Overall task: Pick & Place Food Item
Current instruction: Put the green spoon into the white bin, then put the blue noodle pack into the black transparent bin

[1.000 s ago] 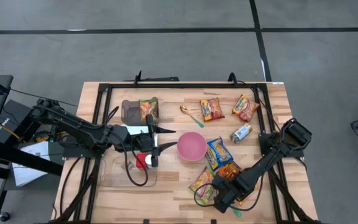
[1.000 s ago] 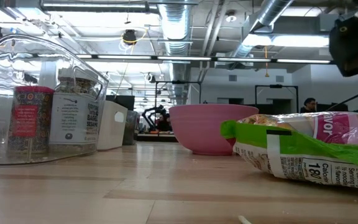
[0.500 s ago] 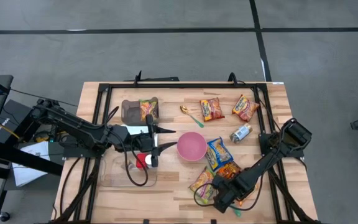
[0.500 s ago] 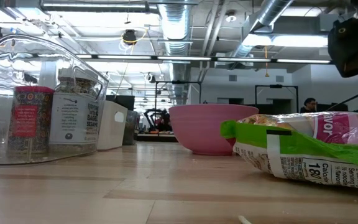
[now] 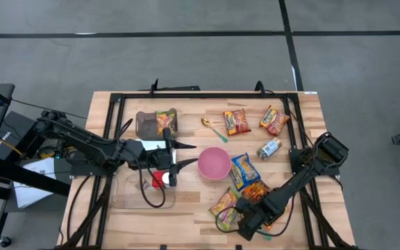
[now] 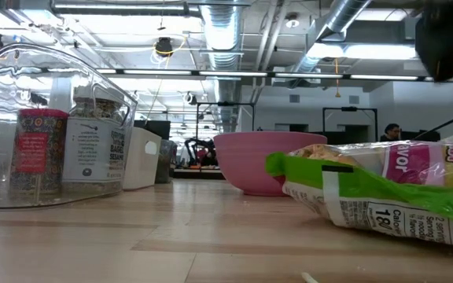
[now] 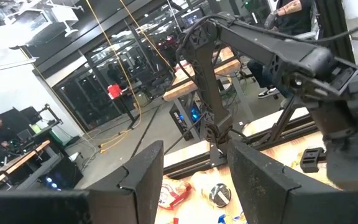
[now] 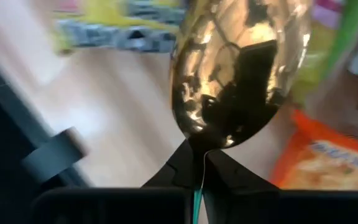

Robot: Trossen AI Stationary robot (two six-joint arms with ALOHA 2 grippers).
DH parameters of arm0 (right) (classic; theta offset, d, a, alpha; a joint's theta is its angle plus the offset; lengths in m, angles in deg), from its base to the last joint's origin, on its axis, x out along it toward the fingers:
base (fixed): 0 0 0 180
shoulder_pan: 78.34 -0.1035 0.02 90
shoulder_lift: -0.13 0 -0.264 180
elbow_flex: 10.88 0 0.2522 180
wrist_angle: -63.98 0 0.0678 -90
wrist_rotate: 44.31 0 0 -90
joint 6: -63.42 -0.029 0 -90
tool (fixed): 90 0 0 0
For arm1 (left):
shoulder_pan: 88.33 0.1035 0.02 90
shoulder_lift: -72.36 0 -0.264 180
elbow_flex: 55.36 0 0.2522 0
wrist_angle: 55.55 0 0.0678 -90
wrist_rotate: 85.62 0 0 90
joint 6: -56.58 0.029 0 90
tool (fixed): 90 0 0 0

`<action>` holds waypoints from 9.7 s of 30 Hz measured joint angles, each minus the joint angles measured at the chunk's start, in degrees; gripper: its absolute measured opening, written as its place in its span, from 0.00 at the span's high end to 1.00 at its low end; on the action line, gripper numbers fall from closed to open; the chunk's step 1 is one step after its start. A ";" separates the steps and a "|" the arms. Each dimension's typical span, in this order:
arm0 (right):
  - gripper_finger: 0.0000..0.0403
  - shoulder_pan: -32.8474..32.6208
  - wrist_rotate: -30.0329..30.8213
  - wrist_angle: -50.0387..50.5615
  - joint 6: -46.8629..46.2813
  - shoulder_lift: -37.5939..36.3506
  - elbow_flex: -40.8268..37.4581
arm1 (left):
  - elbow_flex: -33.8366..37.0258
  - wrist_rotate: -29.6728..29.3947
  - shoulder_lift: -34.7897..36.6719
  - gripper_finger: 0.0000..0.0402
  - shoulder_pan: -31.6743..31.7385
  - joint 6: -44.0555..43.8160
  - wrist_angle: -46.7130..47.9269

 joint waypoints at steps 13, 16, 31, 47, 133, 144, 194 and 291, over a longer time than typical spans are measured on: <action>1.00 -8.94 18.49 21.48 3.40 0.00 18.64 | 0.00 0.01 -0.01 0.57 0.00 -1.05 0.28; 1.00 -11.13 27.34 24.63 9.49 0.00 23.46 | 0.00 0.02 -0.02 0.57 0.00 -1.46 0.33; 1.00 -9.67 41.41 24.88 34.16 0.00 28.08 | 0.04 21.58 -2.50 0.57 -0.32 -10.00 2.62; 1.00 -6.26 44.84 23.98 50.17 0.00 28.08 | -0.04 28.89 -15.91 0.57 -0.85 -20.31 -14.87; 1.00 -2.11 66.42 2.59 67.48 0.35 26.73 | -3.65 35.98 -27.41 0.80 -1.99 -18.95 -33.54; 1.00 -2.11 66.11 2.37 67.08 0.37 26.73 | -3.65 35.93 -27.39 0.98 -1.97 -18.33 -33.88; 0.24 -13.82 72.41 26.53 38.93 -7.97 27.17 | -3.63 5.75 -3.52 0.99 -2.24 -31.04 18.75; 0.24 -13.36 70.36 36.24 28.29 -8.07 27.14 | 7.35 35.98 16.32 0.69 20.47 -48.21 40.60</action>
